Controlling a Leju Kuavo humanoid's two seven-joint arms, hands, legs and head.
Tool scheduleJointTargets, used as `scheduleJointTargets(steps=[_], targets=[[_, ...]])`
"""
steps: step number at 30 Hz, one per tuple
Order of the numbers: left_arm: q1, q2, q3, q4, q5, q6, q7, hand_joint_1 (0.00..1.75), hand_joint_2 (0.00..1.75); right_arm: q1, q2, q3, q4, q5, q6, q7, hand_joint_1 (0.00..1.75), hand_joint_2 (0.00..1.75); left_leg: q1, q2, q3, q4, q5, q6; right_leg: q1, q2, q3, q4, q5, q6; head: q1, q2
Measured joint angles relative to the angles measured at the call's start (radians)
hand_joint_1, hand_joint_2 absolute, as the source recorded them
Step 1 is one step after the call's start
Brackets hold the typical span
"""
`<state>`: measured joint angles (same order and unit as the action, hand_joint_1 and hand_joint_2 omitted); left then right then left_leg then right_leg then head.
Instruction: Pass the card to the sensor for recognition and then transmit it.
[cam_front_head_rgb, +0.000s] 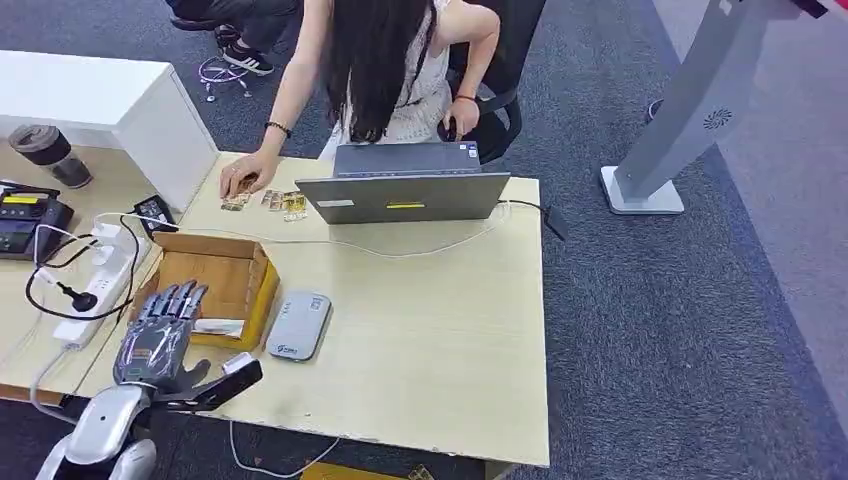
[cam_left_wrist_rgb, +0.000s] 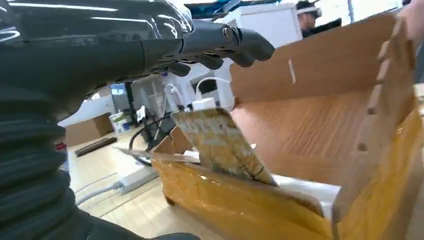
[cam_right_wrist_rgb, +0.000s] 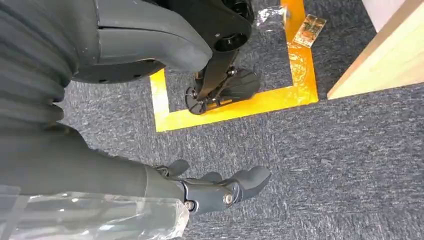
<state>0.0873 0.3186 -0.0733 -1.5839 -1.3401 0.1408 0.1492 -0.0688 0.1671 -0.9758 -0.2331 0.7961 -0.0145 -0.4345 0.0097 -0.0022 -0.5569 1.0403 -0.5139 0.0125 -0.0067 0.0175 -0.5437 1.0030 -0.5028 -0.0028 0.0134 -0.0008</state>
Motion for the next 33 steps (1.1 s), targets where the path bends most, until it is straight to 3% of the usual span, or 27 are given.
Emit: scheduleJointTargets(steps=[33], targets=[[-0.02, -0.018, 0.008, 0.055, -0.001, 0.015, -0.013, 0.0, 1.75, -0.001, -0.001, 0.0, 0.0, 0.012, 0.0, 0.0, 0.0, 1.75, 0.0, 0.0, 0.0, 0.0, 0.0, 0.0, 0.0, 0.0, 0.0, 0.0, 0.0, 0.0, 0.0, 0.0]])
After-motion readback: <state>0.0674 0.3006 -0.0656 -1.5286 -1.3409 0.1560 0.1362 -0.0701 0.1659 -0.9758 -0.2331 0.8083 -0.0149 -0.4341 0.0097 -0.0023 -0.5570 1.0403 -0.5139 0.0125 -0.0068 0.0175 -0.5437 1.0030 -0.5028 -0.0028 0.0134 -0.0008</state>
